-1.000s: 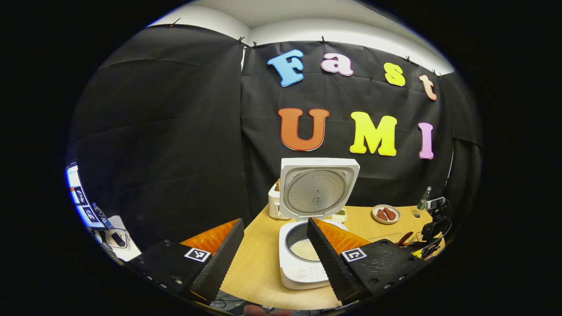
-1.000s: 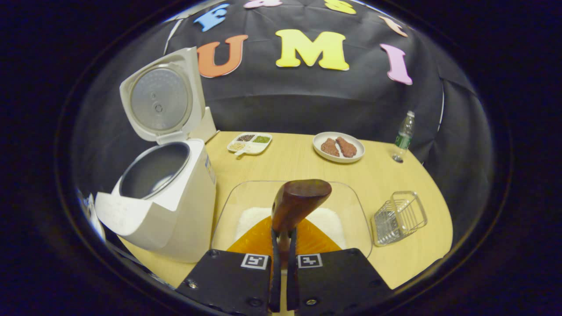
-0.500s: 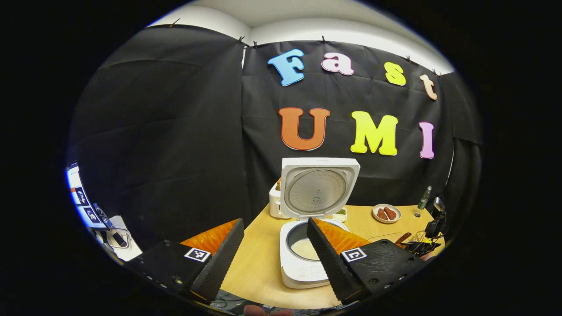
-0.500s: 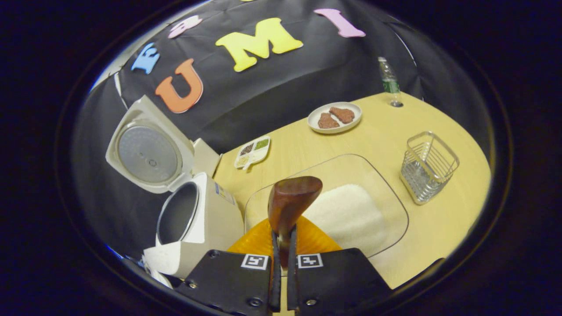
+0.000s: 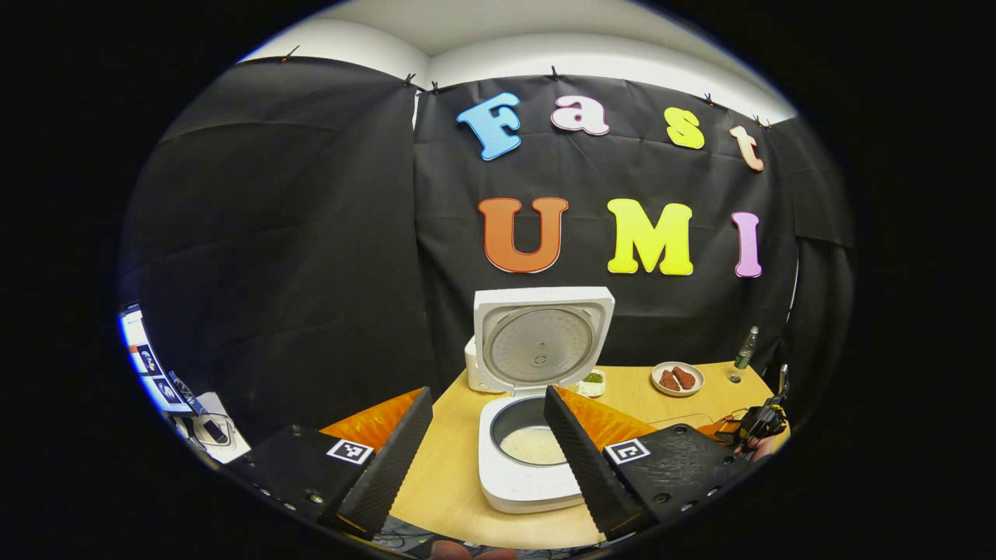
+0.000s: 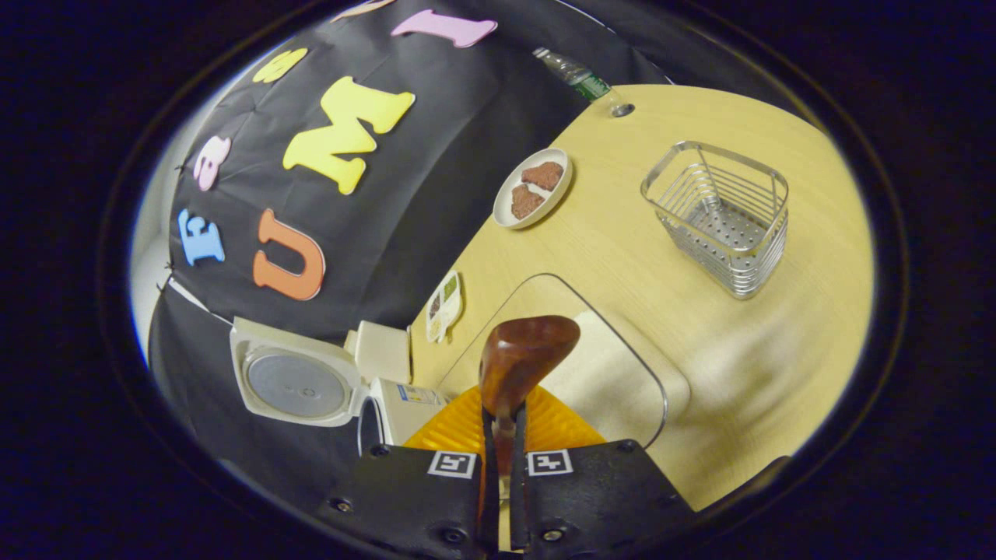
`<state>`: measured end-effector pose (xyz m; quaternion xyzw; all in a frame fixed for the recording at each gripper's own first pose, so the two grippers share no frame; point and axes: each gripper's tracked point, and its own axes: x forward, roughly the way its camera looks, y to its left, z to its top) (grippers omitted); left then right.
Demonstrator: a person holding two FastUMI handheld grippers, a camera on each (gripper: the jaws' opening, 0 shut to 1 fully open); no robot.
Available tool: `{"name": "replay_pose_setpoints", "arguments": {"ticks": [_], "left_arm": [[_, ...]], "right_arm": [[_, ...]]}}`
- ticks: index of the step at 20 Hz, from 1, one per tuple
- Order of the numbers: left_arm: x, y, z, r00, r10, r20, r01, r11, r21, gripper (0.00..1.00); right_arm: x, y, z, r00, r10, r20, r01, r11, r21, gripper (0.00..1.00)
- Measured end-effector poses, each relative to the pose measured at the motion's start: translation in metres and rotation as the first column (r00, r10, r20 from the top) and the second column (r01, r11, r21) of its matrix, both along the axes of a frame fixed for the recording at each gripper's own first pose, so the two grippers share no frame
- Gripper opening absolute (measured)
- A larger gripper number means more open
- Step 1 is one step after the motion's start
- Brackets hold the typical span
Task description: Close the left gripper, press the button to open the rice cooker; take a wooden spoon from the chopstick holder with the right hand, scoop a spoonful of rice and pour it into the rice cooker, then put the wooden spoon back into the chopstick holder.
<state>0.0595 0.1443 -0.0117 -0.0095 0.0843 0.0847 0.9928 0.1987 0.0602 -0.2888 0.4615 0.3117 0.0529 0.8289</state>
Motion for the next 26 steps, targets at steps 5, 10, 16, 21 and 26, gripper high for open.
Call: {"name": "replay_pose_setpoints", "arguments": {"ticks": [5,10,16,21,26], "left_arm": [[0.0,-0.023,0.009,1.0,-0.012,0.01,0.012,1.0,0.009,0.93],[-0.005,-0.033,0.011,1.0,-0.008,0.028,0.008,1.0,0.002,0.93],[-0.02,-0.018,0.01,0.998,0.044,0.048,-0.045,0.998,0.032,0.93],[-0.034,0.008,0.007,0.993,0.098,0.068,-0.102,0.993,0.058,0.93],[-0.048,0.026,0.003,0.99,0.124,0.073,-0.128,0.99,0.051,0.93]], "right_arm": [[0.001,-0.017,0.027,0.999,-0.029,0.021,0.025,0.987,0.156,0.1],[0.005,-0.011,0.07,0.998,-0.018,0.053,0.004,0.97,0.243,0.1],[0.021,0.029,0.146,0.987,0.055,0.154,-0.092,0.966,0.242,0.1],[0.036,0.096,0.186,0.968,0.147,0.204,-0.189,0.96,0.205,0.11],[0.063,0.162,0.187,0.952,0.216,0.216,-0.243,0.964,0.107,0.1]]}}
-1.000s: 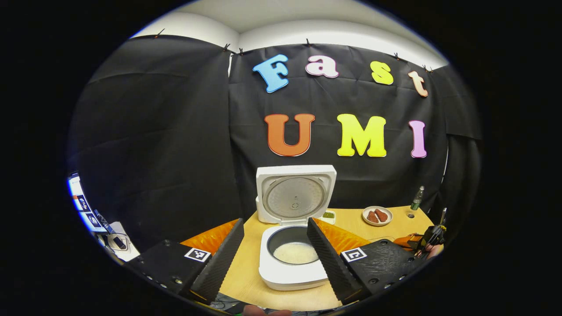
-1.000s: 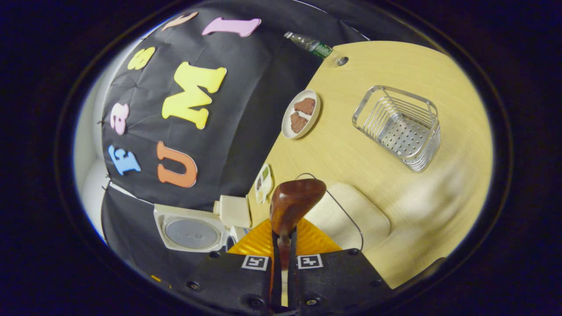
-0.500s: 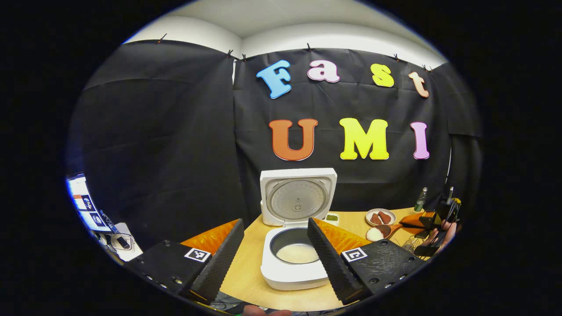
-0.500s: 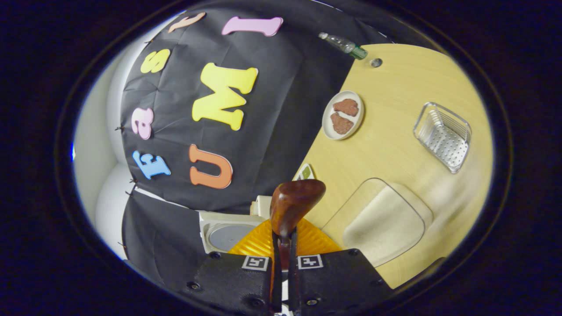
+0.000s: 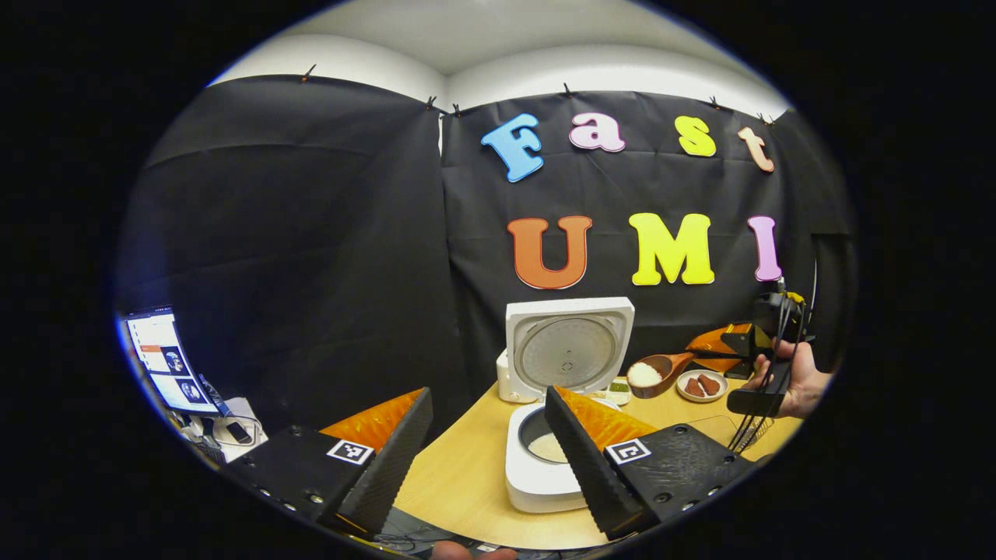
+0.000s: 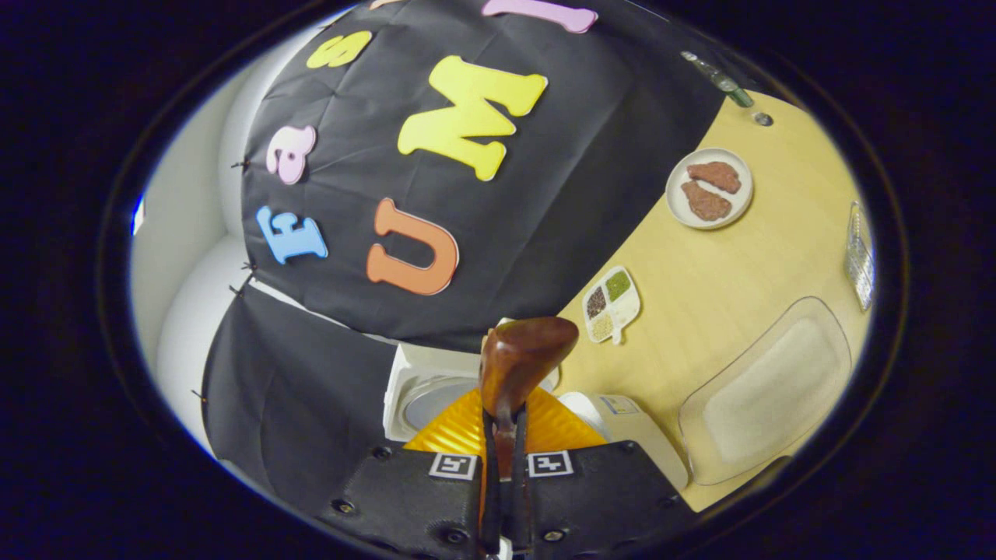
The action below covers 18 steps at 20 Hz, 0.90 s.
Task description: Close the left gripper, press the button to open the rice cooker; take a wooden spoon from the chopstick holder with the right hand, scoop a spoonful of rice and pour it into the rice cooker, then put the wooden spoon back into the chopstick holder.
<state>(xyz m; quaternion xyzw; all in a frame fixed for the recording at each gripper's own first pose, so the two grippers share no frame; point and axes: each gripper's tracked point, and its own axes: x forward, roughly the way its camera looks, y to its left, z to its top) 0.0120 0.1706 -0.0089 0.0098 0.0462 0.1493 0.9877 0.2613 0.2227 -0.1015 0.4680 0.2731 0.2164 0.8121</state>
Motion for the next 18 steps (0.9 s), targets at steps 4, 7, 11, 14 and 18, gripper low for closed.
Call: {"name": "replay_pose_setpoints", "arguments": {"ticks": [4,7,11,14,18], "left_arm": [[-0.004,0.019,-0.014,1.0,0.021,-0.02,-0.021,1.0,-0.018,0.94],[-0.009,0.036,-0.023,0.998,0.044,-0.036,-0.046,0.998,-0.037,0.94],[-0.009,0.049,-0.029,0.998,0.048,-0.036,-0.05,0.997,-0.058,0.94],[-0.006,0.051,-0.029,0.999,0.042,-0.03,-0.044,0.996,-0.078,0.94],[-0.004,0.05,-0.032,0.999,0.034,-0.025,-0.037,0.994,-0.105,0.94]], "right_arm": [[0.013,0.034,-0.021,0.999,0.028,0.033,-0.023,0.986,-0.166,0.11],[0.02,0.048,-0.031,0.994,0.053,0.093,-0.021,0.947,-0.32,0.11],[0.025,0.057,-0.031,0.978,0.086,0.192,0.02,0.87,-0.493,0.11],[0.023,0.065,-0.026,0.955,0.141,0.259,0.042,0.805,-0.591,0.11],[0.012,0.072,-0.012,0.917,0.215,0.337,0.082,0.725,-0.684,0.11]]}}
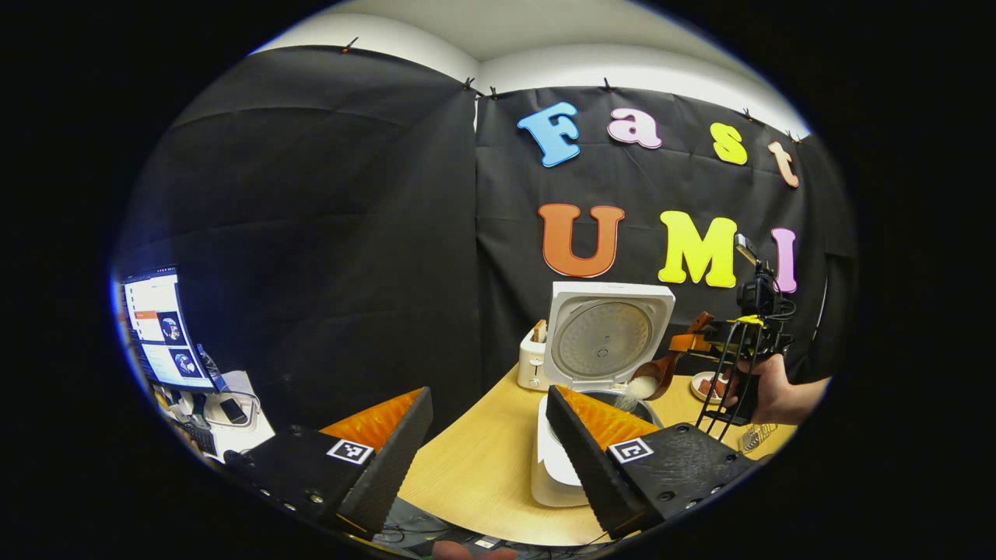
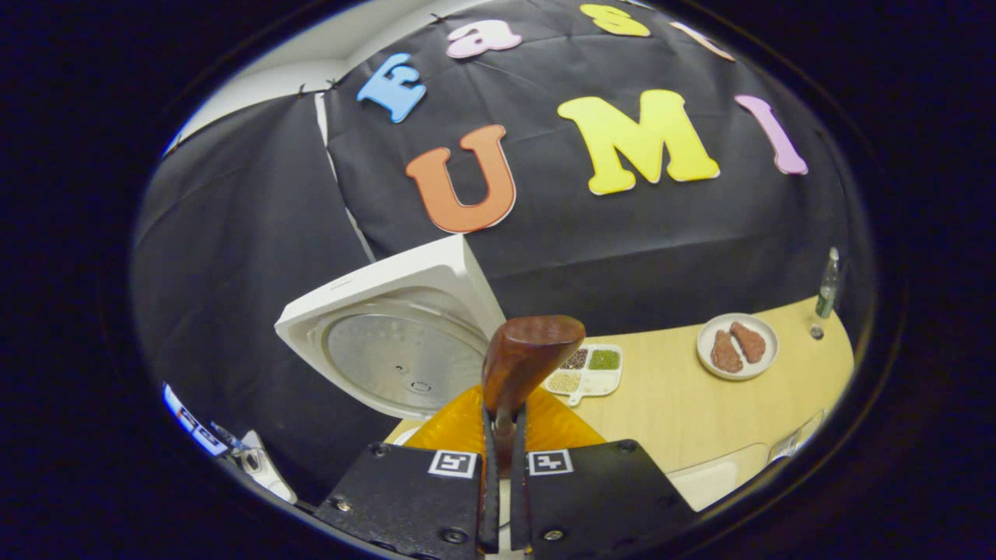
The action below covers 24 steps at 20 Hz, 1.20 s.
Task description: Close the left gripper, press the button to open the rice cooker; take a wooden spoon from the chopstick holder with the right hand, scoop a spoonful of rice and pour it into the rice cooker, then put the wooden spoon back into the chopstick holder.
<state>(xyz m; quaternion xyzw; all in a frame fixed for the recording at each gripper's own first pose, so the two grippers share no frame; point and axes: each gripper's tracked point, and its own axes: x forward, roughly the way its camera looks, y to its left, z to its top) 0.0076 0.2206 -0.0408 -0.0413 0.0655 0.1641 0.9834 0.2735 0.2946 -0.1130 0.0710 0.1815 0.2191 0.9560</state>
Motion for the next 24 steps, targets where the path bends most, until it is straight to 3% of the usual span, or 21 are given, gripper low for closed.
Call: {"name": "replay_pose_setpoints", "arguments": {"ticks": [8,15,19,24], "left_arm": [[0.005,-0.001,-0.002,1.0,-0.02,0.0,0.02,1.0,-0.002,0.94],[0.007,-0.002,-0.004,1.0,-0.027,0.011,0.027,1.0,-0.004,0.94],[0.006,-0.001,-0.001,0.999,-0.021,0.028,0.022,1.0,-0.008,0.94],[0.006,-0.002,0.0,0.999,-0.022,0.043,0.022,1.0,-0.004,0.93]], "right_arm": [[-0.018,0.018,0.017,0.979,0.104,0.174,-0.064,0.973,-0.221,0.11],[-0.054,0.044,0.041,0.902,0.261,0.342,-0.101,0.901,-0.422,0.11],[-0.06,0.052,0.035,0.894,0.294,0.338,-0.128,0.891,-0.436,0.11],[-0.066,0.052,0.035,0.9,0.291,0.325,-0.141,0.899,-0.414,0.11]]}}
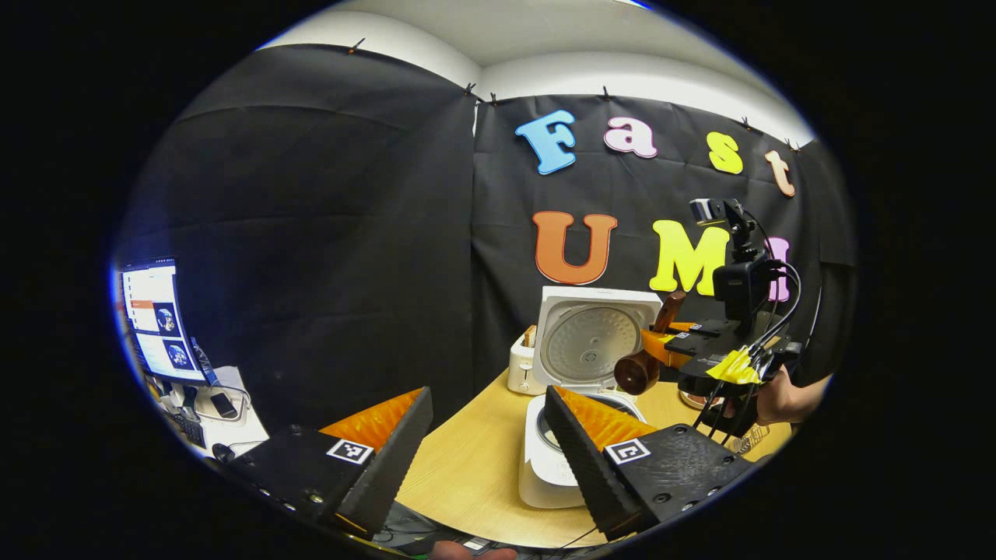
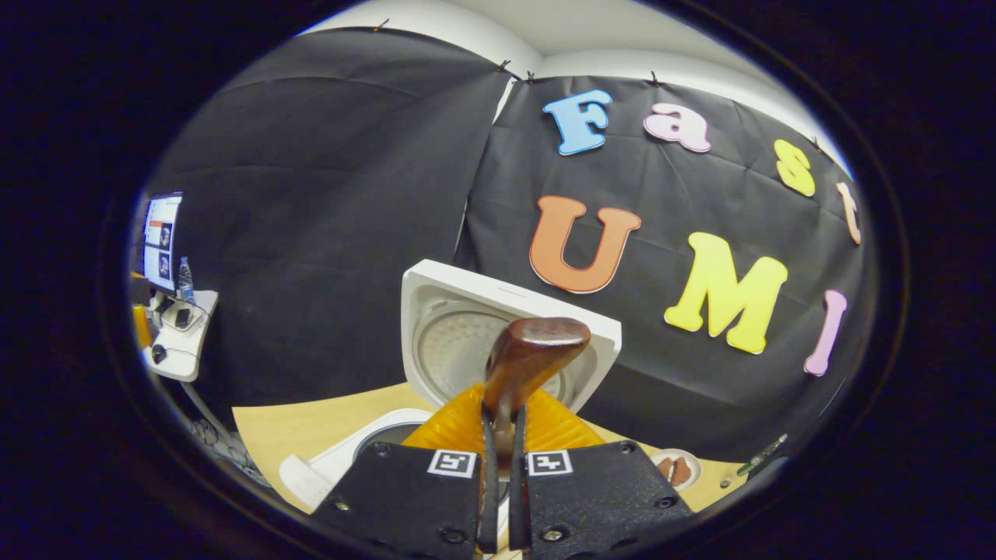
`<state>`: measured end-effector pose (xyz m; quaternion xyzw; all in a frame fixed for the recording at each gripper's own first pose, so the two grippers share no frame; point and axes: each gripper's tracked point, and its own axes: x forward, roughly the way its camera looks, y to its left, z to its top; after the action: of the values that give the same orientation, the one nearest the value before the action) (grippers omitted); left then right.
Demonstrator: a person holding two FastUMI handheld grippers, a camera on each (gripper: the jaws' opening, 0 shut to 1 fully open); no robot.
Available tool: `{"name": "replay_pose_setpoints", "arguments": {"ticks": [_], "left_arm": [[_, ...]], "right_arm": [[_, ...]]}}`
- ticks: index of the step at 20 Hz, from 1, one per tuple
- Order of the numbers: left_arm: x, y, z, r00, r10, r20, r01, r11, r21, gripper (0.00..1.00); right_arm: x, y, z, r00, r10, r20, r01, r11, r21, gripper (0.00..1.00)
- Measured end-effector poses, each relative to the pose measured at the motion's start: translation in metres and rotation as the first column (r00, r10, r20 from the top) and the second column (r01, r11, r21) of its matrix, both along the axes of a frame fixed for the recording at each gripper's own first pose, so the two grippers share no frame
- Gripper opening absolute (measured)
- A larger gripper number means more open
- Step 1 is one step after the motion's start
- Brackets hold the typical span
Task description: Close the left gripper, press the button to open the rice cooker; take a wooden spoon from the chopstick holder with the right hand, scoop a spoonful of rice and pour it into the rice cooker, then put the wooden spoon back into the chopstick holder.
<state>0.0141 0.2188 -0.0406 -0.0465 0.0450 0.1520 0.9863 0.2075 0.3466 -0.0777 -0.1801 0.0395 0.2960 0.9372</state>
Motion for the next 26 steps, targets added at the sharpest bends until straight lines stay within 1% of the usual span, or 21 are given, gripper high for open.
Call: {"name": "replay_pose_setpoints", "arguments": {"ticks": [4,8,12,15,17,19,21,23,26], "left_arm": [[0.001,-0.003,-0.004,1.0,-0.008,0.001,0.008,1.0,0.001,0.93],[0.001,-0.006,-0.003,0.999,-0.039,0.014,0.039,0.999,0.011,0.93],[0.001,-0.017,-0.004,0.996,-0.084,0.016,0.084,0.996,0.02,0.93],[0.01,-0.054,-0.002,0.991,-0.13,0.018,0.13,0.992,0.011,0.93],[0.016,-0.073,-0.005,0.987,-0.162,0.007,0.162,0.986,0.025,0.93],[0.021,-0.086,-0.005,0.981,-0.195,0.003,0.195,0.98,0.039,0.93],[0.028,-0.102,-0.002,0.975,-0.222,0.005,0.222,0.974,0.05,0.93],[0.035,-0.117,0.0,0.97,-0.244,0.01,0.243,0.969,0.048,0.93],[0.045,-0.139,-0.002,0.964,-0.266,0.006,0.266,0.964,0.017,0.93]], "right_arm": [[-0.002,-0.012,0.009,1.0,-0.015,-0.018,0.016,0.998,0.055,0.11],[-0.001,-0.042,0.024,0.995,-0.061,-0.081,0.072,0.987,0.14,0.11],[-0.001,-0.097,0.046,0.989,-0.124,-0.083,0.138,0.971,0.194,0.11],[-0.007,-0.139,0.061,0.98,-0.177,-0.091,0.193,0.952,0.236,0.11],[-0.01,-0.177,0.066,0.97,-0.221,-0.103,0.241,0.936,0.257,0.11],[-0.013,-0.223,0.065,0.953,-0.278,-0.118,0.3,0.915,0.269,0.11],[-0.015,-0.266,0.06,0.929,-0.34,-0.147,0.368,0.887,0.279,0.11],[-0.017,-0.315,0.053,0.896,-0.408,-0.177,0.443,0.851,0.281,0.11],[-0.018,-0.379,0.033,0.837,-0.499,-0.226,0.546,0.79,0.278,0.11]]}}
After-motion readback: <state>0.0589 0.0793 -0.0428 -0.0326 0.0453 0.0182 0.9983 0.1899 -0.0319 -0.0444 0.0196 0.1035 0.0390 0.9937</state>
